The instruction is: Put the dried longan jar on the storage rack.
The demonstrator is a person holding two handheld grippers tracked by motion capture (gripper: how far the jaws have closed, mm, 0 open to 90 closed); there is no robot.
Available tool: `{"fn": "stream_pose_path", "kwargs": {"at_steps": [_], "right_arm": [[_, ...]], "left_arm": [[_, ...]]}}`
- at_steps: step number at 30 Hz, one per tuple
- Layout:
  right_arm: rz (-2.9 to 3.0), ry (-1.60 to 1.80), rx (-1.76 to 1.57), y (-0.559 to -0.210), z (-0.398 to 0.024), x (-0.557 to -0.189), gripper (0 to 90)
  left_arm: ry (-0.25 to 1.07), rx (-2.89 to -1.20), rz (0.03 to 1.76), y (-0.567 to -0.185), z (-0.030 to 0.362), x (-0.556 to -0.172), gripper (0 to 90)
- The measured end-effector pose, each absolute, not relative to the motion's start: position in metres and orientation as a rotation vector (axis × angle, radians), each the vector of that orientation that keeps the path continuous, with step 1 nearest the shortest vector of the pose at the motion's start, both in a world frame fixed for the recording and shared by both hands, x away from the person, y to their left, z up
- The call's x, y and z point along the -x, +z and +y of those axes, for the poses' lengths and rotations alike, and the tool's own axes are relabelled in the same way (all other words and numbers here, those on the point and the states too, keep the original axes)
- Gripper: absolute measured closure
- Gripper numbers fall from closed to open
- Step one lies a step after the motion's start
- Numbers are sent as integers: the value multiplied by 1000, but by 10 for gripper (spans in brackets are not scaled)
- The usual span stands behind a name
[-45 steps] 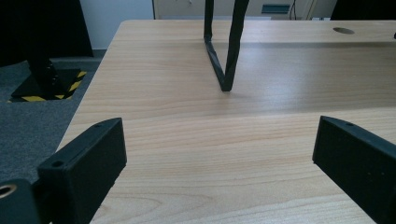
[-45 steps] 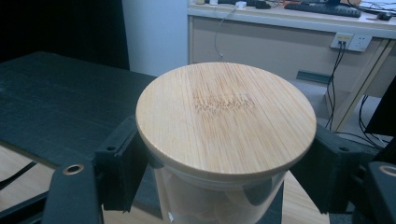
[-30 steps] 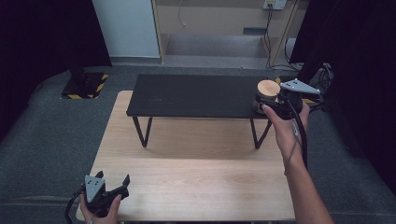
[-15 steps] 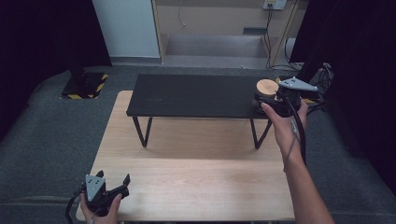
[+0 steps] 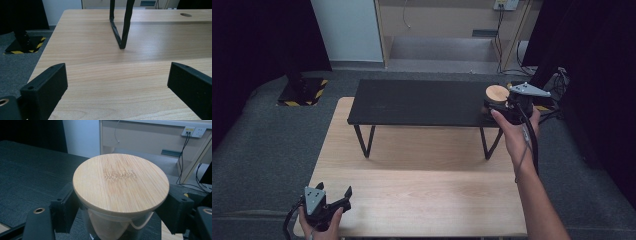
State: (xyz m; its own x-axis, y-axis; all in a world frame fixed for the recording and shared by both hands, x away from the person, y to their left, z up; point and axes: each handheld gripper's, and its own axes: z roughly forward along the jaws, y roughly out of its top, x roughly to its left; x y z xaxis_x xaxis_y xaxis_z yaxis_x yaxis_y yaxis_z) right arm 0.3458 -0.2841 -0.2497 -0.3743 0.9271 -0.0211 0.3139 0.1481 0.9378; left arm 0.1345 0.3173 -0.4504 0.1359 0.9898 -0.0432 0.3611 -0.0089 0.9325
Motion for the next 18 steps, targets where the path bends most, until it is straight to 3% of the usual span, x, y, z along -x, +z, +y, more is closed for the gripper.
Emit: {"fn": "stream_pose_path", "kwargs": {"at_steps": [9, 14, 18], "right_arm": [[1787, 1233, -1187, -251, -285, -347, 258], [1764, 1257, -1188, -253, -285, -347, 142], [1767, 1246, -1177, -251, -283, -346, 100]], "left_arm": [[892, -1522, 1370, -451, 316, -134, 15], [890, -1521, 1368, -451, 316, -134, 15], [889, -1519, 1369, -451, 316, -134, 15]]}}
